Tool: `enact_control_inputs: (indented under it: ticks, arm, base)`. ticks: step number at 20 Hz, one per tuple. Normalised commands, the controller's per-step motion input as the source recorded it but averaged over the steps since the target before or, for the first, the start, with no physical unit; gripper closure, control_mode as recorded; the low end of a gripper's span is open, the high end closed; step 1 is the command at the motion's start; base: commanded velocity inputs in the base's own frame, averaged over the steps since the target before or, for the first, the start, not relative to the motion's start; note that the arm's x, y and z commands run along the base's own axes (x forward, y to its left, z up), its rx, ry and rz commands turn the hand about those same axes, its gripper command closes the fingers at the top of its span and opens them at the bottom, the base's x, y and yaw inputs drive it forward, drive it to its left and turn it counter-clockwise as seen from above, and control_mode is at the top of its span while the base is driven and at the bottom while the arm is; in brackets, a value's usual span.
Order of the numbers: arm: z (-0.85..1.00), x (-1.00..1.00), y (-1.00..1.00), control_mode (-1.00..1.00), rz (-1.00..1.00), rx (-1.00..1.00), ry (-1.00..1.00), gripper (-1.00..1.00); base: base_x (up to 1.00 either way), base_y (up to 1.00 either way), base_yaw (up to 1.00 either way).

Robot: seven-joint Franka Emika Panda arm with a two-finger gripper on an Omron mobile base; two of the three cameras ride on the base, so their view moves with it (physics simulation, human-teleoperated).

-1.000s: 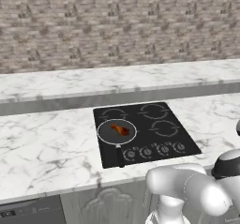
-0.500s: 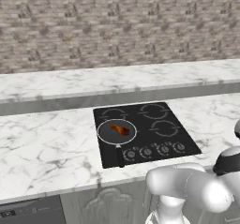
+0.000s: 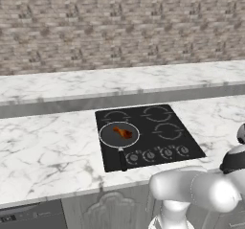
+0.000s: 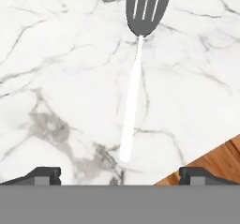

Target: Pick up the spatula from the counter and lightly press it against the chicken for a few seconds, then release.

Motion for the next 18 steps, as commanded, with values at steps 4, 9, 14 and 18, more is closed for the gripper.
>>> enact_control_inputs:
  ticks: [4, 9, 14, 18]
  arm:
    - [-0.14, 0.06, -0.13, -1.00, 0.00, 0.00, 0.02, -1.00]
    - [-0.11, 0.05, -0.17, -1.00, 0.00, 0.01, 0.01, -1.00]
    - [-0.14, 0.07, -0.09, -1.00, 0.00, 0.04, 0.01, -1.00]
    - [-0.16, 0.08, -0.02, -1.00, 0.00, 0.04, 0.02, -1.00]
  base:
    - [0.00, 0.00, 0.00]
    - [0.00, 0.00, 0.00]
    - [0.00, 0.00, 0.00]
    - [0.00, 0.00, 0.00]
